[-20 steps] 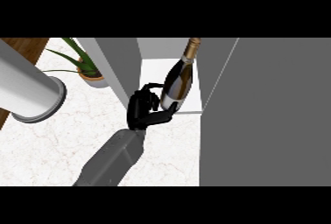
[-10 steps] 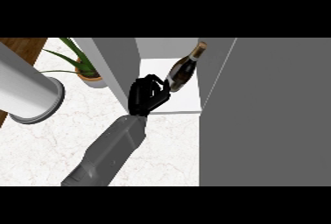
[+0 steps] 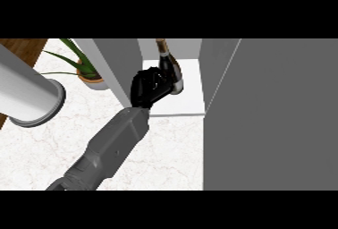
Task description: Pick up the wine, place it into the cabinet and close the cabinet
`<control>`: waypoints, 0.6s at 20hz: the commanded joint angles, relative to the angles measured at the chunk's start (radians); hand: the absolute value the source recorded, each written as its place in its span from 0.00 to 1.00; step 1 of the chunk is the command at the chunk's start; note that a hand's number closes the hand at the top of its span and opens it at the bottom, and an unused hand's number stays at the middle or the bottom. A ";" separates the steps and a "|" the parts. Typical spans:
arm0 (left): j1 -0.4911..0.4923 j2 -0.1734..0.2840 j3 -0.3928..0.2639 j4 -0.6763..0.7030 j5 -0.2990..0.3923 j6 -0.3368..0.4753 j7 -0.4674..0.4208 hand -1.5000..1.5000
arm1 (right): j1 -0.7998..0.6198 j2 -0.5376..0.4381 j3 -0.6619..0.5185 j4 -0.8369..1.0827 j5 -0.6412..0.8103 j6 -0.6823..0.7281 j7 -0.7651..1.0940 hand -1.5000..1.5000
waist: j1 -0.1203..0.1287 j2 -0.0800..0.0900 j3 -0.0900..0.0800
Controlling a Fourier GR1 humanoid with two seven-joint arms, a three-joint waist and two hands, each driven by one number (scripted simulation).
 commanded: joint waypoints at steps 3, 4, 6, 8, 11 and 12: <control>-0.070 0.000 0.038 0.126 -0.019 -0.009 0.024 1.00 | -0.022 -0.011 -0.013 -0.004 0.000 -0.017 0.023 0.00 | 0.002 0.001 0.000; 0.027 0.000 -0.041 0.015 0.029 0.040 0.017 1.00 | -0.030 -0.036 -0.042 0.033 -0.054 0.013 0.019 0.00 | -0.011 0.001 0.000; -0.037 0.000 -0.015 0.077 0.045 0.051 0.024 1.00 | -0.041 -0.021 -0.019 0.004 -0.051 -0.001 0.029 0.00 | -0.027 0.007 0.000; -0.028 0.000 -0.001 0.132 0.017 0.010 -0.007 1.00 | 0.006 0.018 0.028 0.017 0.022 0.004 -0.019 0.00 | -0.016 0.005 0.000; -0.018 0.000 -0.011 0.078 0.047 0.047 -0.004 1.00 | -0.012 -0.016 -0.015 0.053 -0.018 0.037 -0.039 0.00 | -0.020 0.004 0.000; -0.069 0.000 0.059 0.218 0.020 -0.061 -0.047 1.00 | -0.046 0.004 0.003 0.054 0.008 -0.005 -0.017 0.00 | -0.011 0.009 -0.001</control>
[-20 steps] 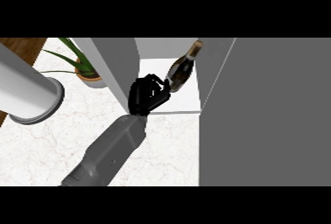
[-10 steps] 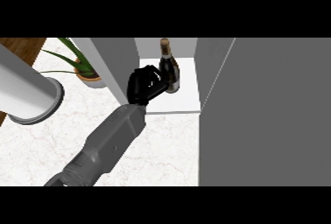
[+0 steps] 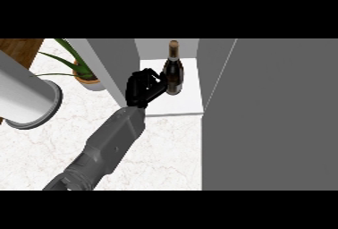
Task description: Pick up the wine, place it into the cabinet and close the cabinet
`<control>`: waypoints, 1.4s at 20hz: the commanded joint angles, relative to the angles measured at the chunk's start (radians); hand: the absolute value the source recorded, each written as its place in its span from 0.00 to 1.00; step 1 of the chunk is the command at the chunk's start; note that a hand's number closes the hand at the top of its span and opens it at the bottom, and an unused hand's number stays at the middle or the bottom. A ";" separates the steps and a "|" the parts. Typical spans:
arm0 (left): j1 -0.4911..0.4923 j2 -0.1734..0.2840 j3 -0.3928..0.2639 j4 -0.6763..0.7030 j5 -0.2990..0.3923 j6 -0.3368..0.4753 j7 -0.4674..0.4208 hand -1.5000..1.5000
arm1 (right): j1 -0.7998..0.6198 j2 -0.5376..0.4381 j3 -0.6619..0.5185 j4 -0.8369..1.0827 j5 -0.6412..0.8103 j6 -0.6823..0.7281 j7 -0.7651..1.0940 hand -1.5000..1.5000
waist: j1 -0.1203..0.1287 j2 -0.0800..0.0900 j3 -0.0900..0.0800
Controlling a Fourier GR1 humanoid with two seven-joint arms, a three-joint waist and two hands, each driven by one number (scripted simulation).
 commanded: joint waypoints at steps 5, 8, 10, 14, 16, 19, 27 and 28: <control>0.024 0.000 0.051 0.067 0.017 -0.024 -0.144 1.00 | 0.014 0.005 0.028 -0.015 0.035 -0.004 0.009 0.00 | -0.001 0.002 -0.001; -0.055 0.000 0.079 0.068 0.021 0.016 -0.140 0.00 | 0.037 -0.019 -0.025 0.002 -0.008 0.035 -0.038 0.00 | 0.003 -0.001 0.000; -0.011 0.000 0.058 0.038 -0.003 -0.014 -0.168 0.00 | 0.056 0.004 0.013 0.001 0.053 0.028 -0.055 0.00 | 0.017 -0.006 0.001; 0.009 0.030 0.058 0.044 -0.027 -0.073 -0.215 0.00 | 0.061 -0.020 -0.047 -0.016 -0.014 0.040 -0.059 0.00 | 0.023 -0.007 0.001; 0.038 0.040 0.045 -0.013 -0.036 -0.086 -0.207 0.00 | 0.067 -0.001 0.000 -0.061 0.026 0.006 -0.007 0.00 | 0.041 -0.015 0.001; 0.074 0.029 0.030 -0.030 -0.053 -0.063 -0.249 0.00 | 0.053 0.008 0.017 -0.011 0.066 0.015 -0.045 0.00 | 0.049 -0.015 0.001; 0.197 0.047 -0.081 -0.313 -0.116 0.047 -0.145 0.00 | 0.016 -0.032 -0.023 -0.082 0.000 -0.028 0.077 0.00 | 0.080 -0.029 0.002; 0.202 0.065 -0.096 -0.384 -0.125 0.068 -0.104 0.00 | 0.060 -0.004 0.001 -0.115 0.023 -0.033 0.062 0.00 | 0.081 -0.032 0.002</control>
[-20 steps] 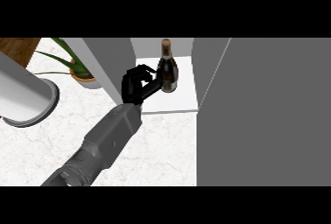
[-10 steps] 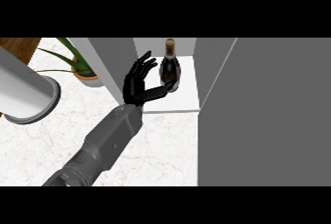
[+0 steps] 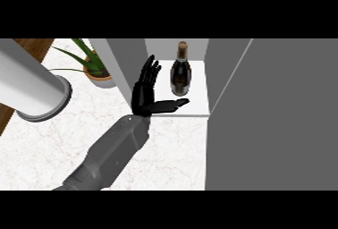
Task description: Pick up the wine, place it into the cabinet and close the cabinet
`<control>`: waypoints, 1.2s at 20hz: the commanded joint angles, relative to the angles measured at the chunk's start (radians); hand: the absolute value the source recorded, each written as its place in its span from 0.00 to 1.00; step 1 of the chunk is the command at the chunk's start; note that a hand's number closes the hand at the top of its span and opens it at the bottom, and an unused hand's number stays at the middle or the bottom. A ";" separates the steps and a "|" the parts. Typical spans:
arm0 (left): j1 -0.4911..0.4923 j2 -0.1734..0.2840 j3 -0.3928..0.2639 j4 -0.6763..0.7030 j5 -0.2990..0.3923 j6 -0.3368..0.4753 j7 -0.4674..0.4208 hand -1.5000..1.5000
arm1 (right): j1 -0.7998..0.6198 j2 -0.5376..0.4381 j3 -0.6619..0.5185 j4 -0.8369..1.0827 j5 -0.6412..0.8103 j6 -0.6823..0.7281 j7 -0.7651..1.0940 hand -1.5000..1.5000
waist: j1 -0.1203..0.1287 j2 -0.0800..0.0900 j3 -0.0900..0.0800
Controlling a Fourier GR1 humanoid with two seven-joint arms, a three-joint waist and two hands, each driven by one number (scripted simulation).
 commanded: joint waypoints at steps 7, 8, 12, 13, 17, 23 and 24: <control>0.311 0.183 -0.176 -0.637 -0.104 0.137 0.196 0.00 | 0.006 0.008 -0.002 0.005 0.014 0.000 -0.019 0.00 | 0.030 -0.015 0.008; 0.322 0.198 -0.197 -0.715 -0.111 0.172 0.237 0.00 | 0.013 0.014 0.015 -0.003 0.035 -0.006 -0.013 0.00 | 0.031 -0.016 0.008; 0.464 0.308 -0.208 -1.000 -0.142 0.269 0.294 0.00 | -0.001 0.022 0.056 -0.079 0.018 -0.040 0.072 0.00 | 0.014 -0.009 0.007; 0.457 0.347 -0.205 -1.068 -0.148 0.286 0.345 0.00 | -0.003 0.031 0.049 -0.015 0.031 -0.011 -0.007 0.00 | 0.014 -0.007 0.008; 0.617 0.385 -0.211 -1.224 -0.193 0.295 0.331 0.00 | -0.043 0.009 0.013 0.000 0.015 -0.023 0.013 0.00 | 0.004 -0.003 0.007; 0.684 0.407 -0.236 -1.417 -0.287 0.423 0.398 0.00 | 0.034 -0.045 0.072 -0.035 0.037 0.089 0.009 1.00 | -0.004 -0.003 0.007; 0.722 0.422 -0.247 -1.464 -0.293 0.438 0.391 0.00 | -0.076 -0.113 -0.007 0.025 -0.015 0.094 0.043 1.00 | 0.005 -0.003 0.007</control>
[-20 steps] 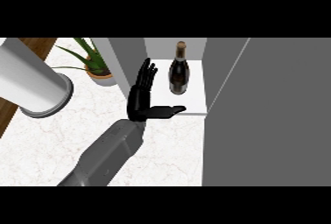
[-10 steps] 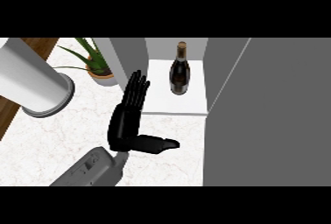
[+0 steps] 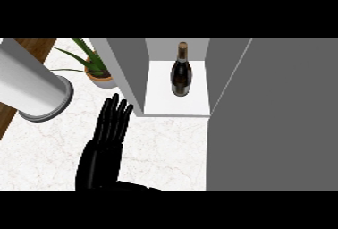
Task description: Pick up the wine, place it into the cabinet and close the cabinet
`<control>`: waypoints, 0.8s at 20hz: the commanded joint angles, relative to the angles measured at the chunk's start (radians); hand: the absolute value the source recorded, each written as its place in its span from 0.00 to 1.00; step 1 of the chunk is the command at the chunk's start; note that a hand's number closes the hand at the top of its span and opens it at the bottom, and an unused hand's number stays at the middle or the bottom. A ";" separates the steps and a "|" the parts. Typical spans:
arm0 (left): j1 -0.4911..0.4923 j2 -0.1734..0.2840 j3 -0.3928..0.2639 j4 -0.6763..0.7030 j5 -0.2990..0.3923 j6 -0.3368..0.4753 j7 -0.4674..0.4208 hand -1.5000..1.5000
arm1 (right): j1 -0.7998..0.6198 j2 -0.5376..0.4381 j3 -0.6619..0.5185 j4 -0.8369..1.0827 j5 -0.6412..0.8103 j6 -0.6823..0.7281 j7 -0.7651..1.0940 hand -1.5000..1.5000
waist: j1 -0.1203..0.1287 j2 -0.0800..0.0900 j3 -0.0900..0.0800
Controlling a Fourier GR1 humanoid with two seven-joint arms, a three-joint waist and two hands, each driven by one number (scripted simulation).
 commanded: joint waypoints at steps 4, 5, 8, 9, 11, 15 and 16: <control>0.166 0.091 0.026 -0.132 -0.044 0.030 -0.034 0.00 | 0.098 -0.093 0.119 -0.054 -0.017 0.195 0.011 1.00 | 0.000 -0.001 0.000; 0.210 0.119 0.059 -0.152 -0.040 0.013 -0.061 0.00 | 0.125 -0.083 0.138 -0.075 -0.016 0.201 0.008 1.00 | 0.000 -0.001 -0.001; 0.311 0.223 0.113 -0.261 -0.013 -0.013 -0.037 0.00 | 0.053 -0.126 0.154 -0.143 -0.107 0.168 0.149 1.00 | 0.009 -0.001 -0.002; 0.363 0.211 0.098 -0.286 -0.027 -0.012 -0.074 0.00 | 0.129 -0.105 0.197 -0.126 -0.083 0.200 0.110 1.00 | 0.006 -0.001 -0.001; 0.402 0.245 0.136 -0.349 -0.019 -0.001 -0.063 0.00 | 0.150 -0.095 0.236 -0.145 -0.132 0.181 0.151 1.00 | 0.005 -0.001 -0.001; 0.550 0.303 0.255 -0.367 0.051 -0.137 -0.156 0.00 | 0.132 -0.078 0.314 -0.226 -0.176 0.116 0.237 1.00 | 0.016 -0.002 -0.004; 0.559 0.293 0.234 -0.398 0.029 -0.104 -0.142 0.00 | 0.126 -0.015 0.400 -0.201 -0.081 0.099 0.203 1.00 | 0.010 -0.002 -0.002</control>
